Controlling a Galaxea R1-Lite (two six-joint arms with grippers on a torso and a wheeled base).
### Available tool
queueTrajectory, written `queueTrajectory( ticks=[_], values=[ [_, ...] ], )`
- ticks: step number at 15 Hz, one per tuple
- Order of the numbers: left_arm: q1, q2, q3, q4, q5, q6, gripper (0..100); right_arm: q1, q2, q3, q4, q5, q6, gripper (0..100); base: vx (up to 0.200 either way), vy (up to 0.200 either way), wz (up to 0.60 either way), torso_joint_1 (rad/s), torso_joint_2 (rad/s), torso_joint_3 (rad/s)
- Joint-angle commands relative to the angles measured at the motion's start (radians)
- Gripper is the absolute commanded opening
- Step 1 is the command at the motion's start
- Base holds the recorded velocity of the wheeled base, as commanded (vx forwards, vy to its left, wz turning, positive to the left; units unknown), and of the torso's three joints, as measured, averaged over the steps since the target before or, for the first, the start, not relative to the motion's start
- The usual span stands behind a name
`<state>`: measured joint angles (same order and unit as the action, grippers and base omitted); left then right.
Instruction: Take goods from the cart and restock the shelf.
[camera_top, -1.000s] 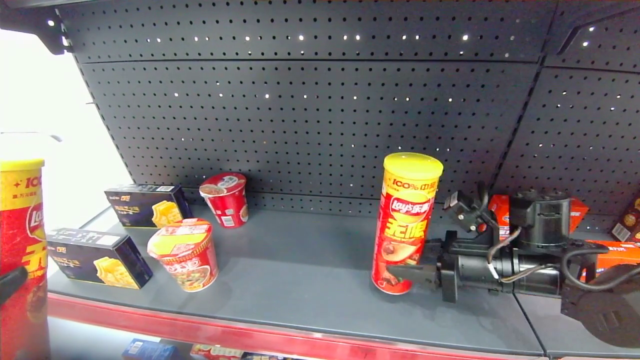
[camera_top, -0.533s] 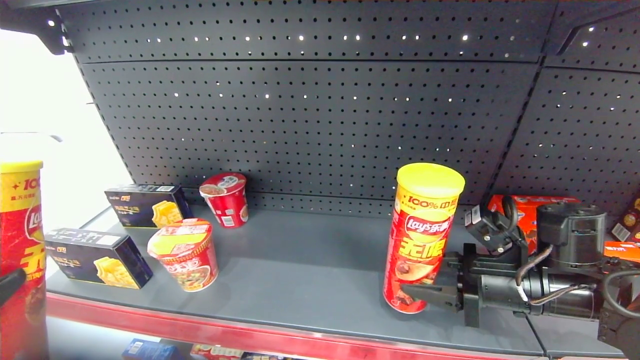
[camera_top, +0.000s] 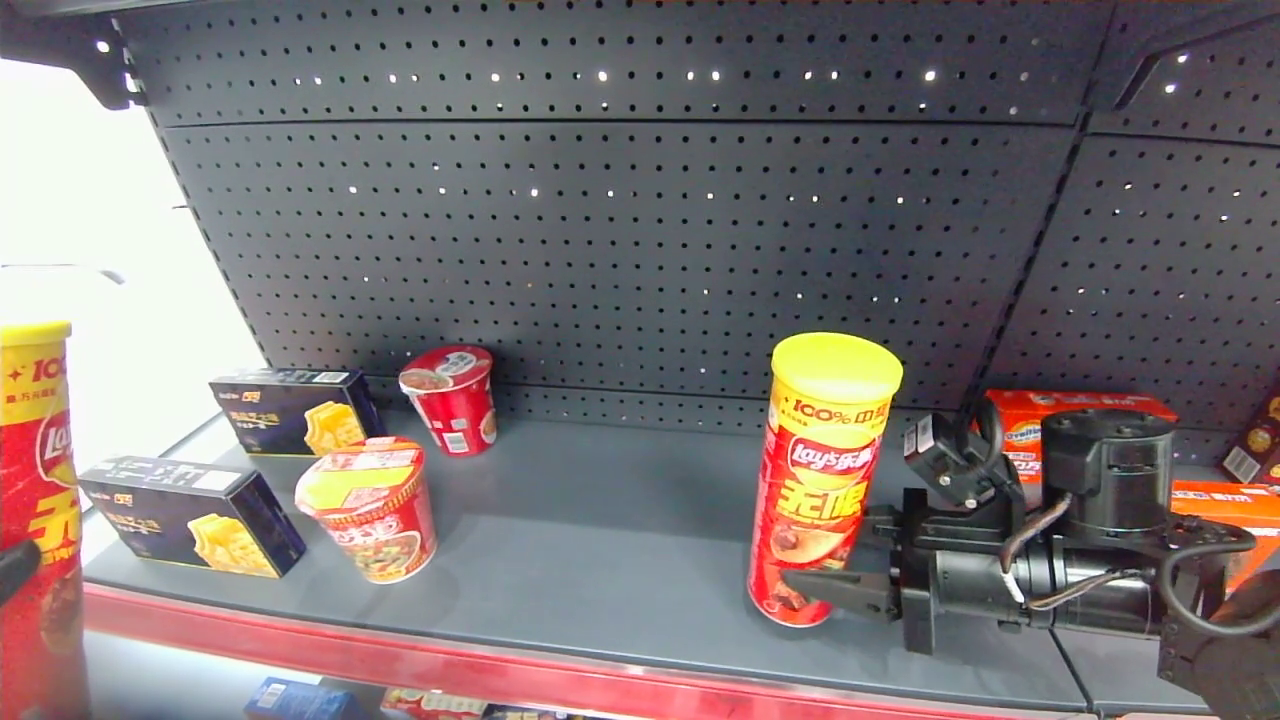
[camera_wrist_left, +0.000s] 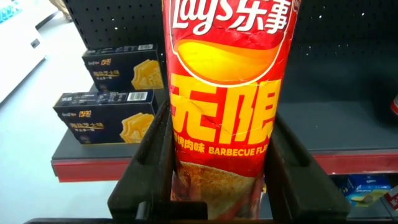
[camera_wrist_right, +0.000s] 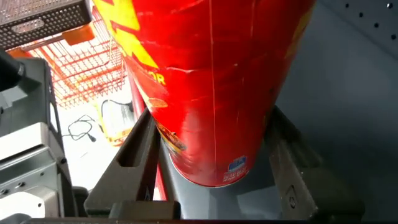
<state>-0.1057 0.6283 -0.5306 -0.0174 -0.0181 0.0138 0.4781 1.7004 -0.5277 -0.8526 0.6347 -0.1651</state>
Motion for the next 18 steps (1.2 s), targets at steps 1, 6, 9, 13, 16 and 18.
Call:
queueTrajectory(
  ticks=[1,6,9,13,16,18],
  values=[
    [0.000,0.001,0.000,0.001,0.000,0.000,0,0.004,0.053,0.000,-0.023,0.000,0.001,0,0.000,0.000,0.00,0.000,0.00,0.000],
    [0.000,0.004,0.000,0.001,0.000,0.000,0,0.016,0.084,-0.002,-0.033,0.000,0.003,0,0.000,0.000,0.00,0.000,0.00,0.000],
    [0.000,0.005,0.000,0.001,0.000,0.000,0,0.017,0.113,-0.018,-0.039,0.000,0.003,0,0.000,0.000,0.00,0.000,0.00,0.000],
    [0.000,0.007,0.003,0.001,0.000,-0.002,0,0.028,0.145,-0.037,-0.040,0.000,0.003,0,0.000,0.000,0.00,0.000,0.00,0.000],
    [-0.002,0.008,0.012,0.001,0.000,-0.002,0,0.028,0.146,-0.035,-0.040,0.000,0.003,0,0.000,0.000,0.00,0.000,0.00,0.000],
    [-0.002,0.008,0.012,0.001,0.001,-0.002,0,0.030,0.146,-0.034,-0.040,0.000,0.003,0,0.000,0.000,0.00,0.000,0.00,0.000]
  ],
)
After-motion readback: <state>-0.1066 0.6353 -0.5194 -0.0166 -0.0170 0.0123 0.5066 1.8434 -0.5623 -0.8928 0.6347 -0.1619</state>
